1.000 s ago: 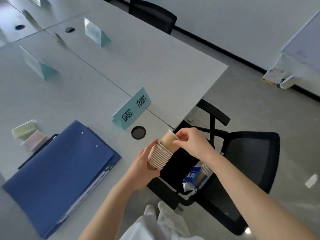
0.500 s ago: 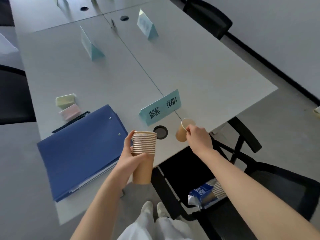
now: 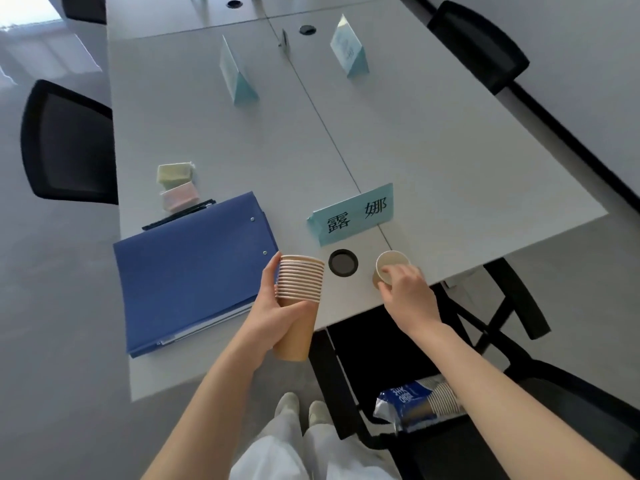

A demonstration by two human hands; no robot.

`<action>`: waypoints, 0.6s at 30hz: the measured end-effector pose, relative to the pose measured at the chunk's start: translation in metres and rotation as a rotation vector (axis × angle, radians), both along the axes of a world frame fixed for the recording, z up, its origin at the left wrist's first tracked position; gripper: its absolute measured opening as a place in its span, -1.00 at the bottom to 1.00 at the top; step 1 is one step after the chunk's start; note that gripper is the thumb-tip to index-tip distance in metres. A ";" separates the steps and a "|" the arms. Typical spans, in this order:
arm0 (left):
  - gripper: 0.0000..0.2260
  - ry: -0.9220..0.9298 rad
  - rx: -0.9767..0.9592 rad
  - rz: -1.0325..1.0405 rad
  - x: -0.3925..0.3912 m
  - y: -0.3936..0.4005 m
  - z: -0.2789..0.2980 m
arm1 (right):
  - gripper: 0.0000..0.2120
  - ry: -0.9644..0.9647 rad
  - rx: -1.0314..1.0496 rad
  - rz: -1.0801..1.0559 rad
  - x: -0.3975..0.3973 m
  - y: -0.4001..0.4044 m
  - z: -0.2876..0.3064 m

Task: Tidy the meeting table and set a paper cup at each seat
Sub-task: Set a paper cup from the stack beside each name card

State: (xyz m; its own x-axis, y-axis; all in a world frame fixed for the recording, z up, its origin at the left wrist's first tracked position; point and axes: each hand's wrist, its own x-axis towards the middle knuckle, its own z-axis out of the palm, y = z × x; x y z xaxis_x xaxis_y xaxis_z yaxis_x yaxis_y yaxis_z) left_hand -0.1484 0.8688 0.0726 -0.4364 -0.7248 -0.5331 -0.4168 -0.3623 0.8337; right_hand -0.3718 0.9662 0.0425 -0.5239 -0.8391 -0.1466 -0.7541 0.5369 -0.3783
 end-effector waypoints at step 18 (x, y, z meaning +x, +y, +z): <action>-0.11 -0.001 -0.228 0.069 0.180 0.007 0.015 | -0.82 -0.515 -0.024 0.626 0.211 -0.101 0.091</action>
